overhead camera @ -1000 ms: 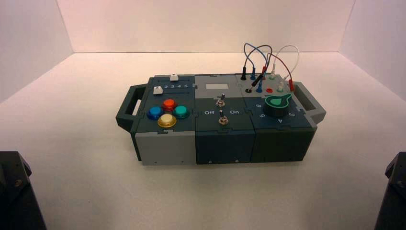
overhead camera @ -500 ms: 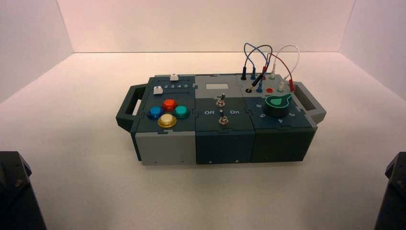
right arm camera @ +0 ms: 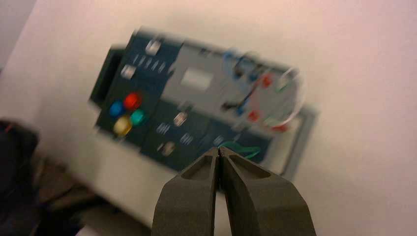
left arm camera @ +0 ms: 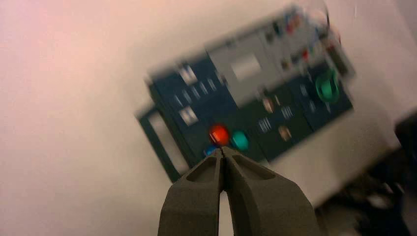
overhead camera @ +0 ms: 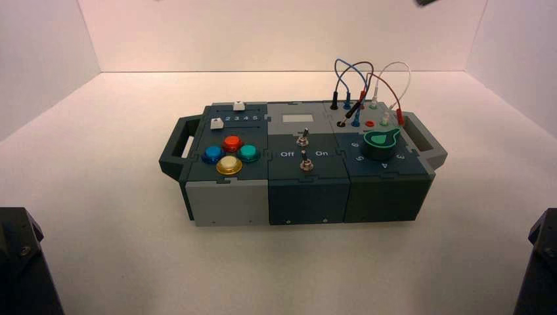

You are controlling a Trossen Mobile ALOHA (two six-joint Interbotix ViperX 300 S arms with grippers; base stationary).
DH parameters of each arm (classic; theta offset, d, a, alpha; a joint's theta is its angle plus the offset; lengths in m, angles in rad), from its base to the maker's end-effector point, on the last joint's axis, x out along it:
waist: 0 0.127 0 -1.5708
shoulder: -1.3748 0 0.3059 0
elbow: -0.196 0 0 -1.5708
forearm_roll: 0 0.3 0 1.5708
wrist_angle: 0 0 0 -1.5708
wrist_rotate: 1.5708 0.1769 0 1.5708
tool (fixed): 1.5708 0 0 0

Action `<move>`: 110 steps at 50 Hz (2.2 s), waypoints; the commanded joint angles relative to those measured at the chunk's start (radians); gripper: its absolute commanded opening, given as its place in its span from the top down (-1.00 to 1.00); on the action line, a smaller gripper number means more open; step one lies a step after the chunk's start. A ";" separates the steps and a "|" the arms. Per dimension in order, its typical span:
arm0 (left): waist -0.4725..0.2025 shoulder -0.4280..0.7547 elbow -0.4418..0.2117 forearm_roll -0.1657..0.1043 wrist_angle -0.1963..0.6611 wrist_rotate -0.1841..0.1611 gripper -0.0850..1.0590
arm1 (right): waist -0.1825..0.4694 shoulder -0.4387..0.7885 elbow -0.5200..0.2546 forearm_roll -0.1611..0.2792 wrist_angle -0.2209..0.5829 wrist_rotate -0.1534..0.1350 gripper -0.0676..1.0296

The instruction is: Move the box away.

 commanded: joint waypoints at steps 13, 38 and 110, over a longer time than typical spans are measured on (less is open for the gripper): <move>-0.172 0.132 -0.028 -0.138 0.064 -0.041 0.91 | 0.187 0.126 0.005 0.115 0.044 0.067 0.92; -0.316 0.261 0.032 -0.161 0.009 -0.117 0.91 | 0.252 0.242 0.109 0.190 0.000 0.083 0.92; -0.360 0.669 -0.021 -0.167 -0.081 -0.071 0.91 | 0.252 0.535 0.160 0.202 -0.118 0.051 0.92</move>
